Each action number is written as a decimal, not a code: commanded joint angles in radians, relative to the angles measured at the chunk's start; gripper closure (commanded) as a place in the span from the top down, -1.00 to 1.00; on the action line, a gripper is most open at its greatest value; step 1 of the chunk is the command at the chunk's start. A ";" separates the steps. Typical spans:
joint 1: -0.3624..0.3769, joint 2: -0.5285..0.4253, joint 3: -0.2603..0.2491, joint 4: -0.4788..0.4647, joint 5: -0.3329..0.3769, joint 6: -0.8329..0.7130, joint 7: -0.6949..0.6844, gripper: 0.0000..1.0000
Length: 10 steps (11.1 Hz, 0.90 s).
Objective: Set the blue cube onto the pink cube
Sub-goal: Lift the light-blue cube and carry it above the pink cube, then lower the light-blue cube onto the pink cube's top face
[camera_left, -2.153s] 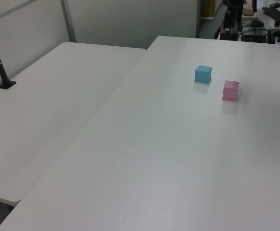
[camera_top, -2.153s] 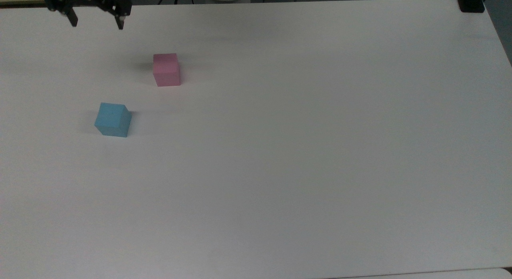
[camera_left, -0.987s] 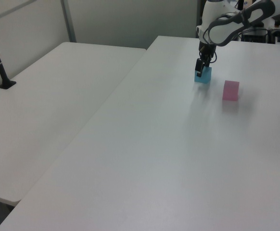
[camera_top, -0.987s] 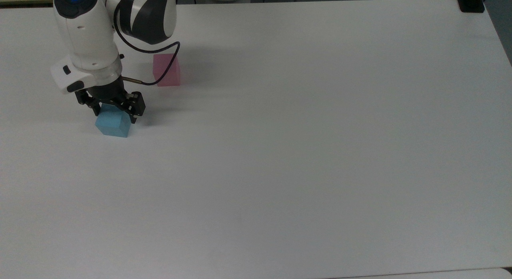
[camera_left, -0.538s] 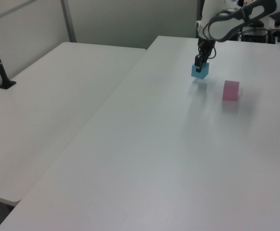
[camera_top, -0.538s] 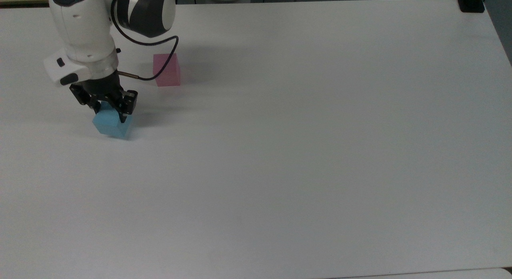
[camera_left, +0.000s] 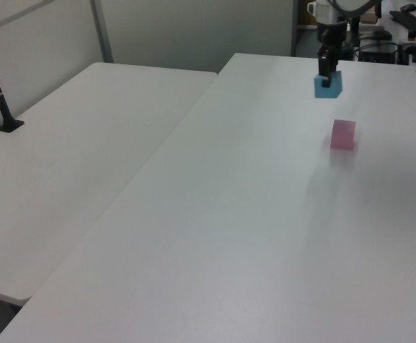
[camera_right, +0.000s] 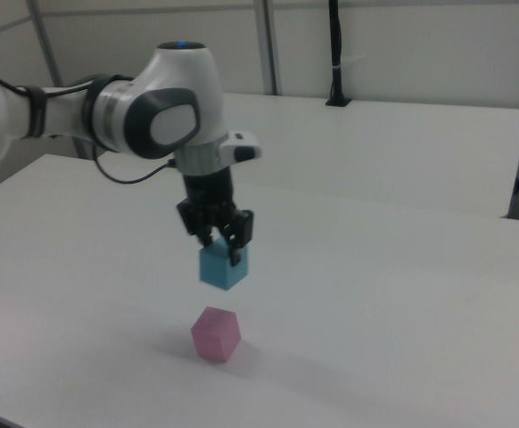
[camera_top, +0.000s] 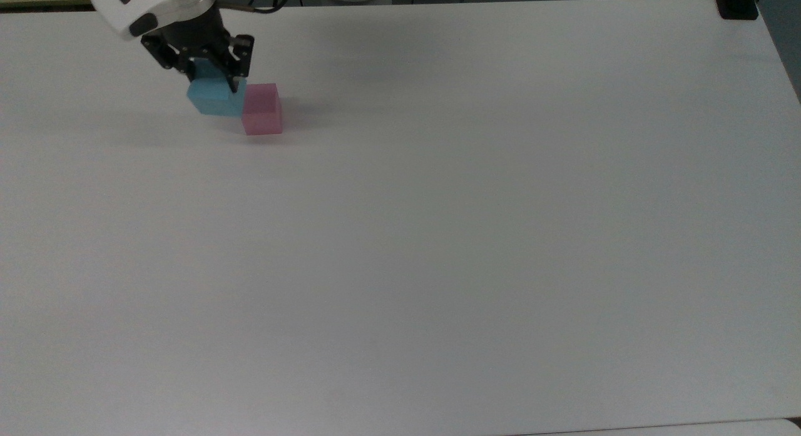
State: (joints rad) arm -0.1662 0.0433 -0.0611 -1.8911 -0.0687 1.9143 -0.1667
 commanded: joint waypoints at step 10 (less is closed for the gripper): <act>0.041 -0.109 -0.008 -0.252 -0.046 0.111 -0.234 -0.23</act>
State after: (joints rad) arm -0.1171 -0.0515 -0.0636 -2.1048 -0.0933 1.9887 -0.3834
